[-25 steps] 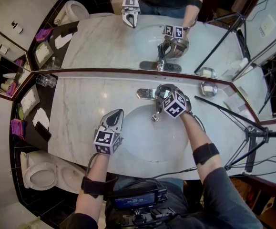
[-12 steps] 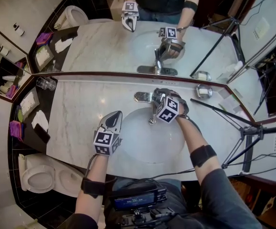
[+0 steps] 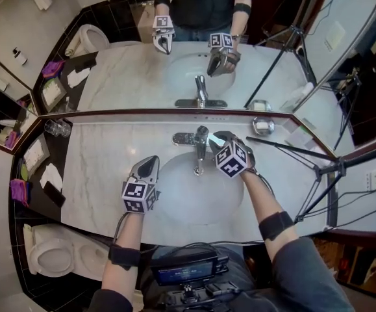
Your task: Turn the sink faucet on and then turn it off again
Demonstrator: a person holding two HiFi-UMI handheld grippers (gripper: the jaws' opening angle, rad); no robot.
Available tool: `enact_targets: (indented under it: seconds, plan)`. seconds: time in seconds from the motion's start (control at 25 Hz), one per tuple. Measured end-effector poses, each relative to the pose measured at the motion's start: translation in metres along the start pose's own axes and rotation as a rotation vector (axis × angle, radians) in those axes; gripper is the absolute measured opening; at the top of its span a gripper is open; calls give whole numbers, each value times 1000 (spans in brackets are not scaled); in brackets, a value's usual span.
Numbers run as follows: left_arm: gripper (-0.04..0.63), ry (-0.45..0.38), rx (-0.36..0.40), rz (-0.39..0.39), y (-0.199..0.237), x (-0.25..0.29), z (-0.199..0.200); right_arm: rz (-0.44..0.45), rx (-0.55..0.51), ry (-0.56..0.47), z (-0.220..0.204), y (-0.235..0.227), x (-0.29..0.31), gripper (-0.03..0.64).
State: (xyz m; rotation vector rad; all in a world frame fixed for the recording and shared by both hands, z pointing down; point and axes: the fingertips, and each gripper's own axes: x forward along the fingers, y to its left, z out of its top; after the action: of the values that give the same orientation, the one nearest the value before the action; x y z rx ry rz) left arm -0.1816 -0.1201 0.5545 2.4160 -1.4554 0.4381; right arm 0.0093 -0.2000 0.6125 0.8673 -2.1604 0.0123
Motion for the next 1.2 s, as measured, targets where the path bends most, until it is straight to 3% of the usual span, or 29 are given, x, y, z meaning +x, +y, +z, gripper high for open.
enact_targets:
  seconds: [0.2, 0.72, 0.92, 1.2]
  plan:
    - [0, -14, -18, -9, 0, 1, 3, -68, 159, -66, -9, -10, -42, 21]
    - [0, -32, -67, -36, -6, -4, 8, -151, 646, -222, -73, -14, -116, 17]
    - [0, -31, -52, -45, -10, -5, 6, -154, 701, -232, -86, -7, -124, 17]
    - [0, -27, -16, -43, -15, 1, 5, -128, 678, -205, -92, 4, -118, 18]
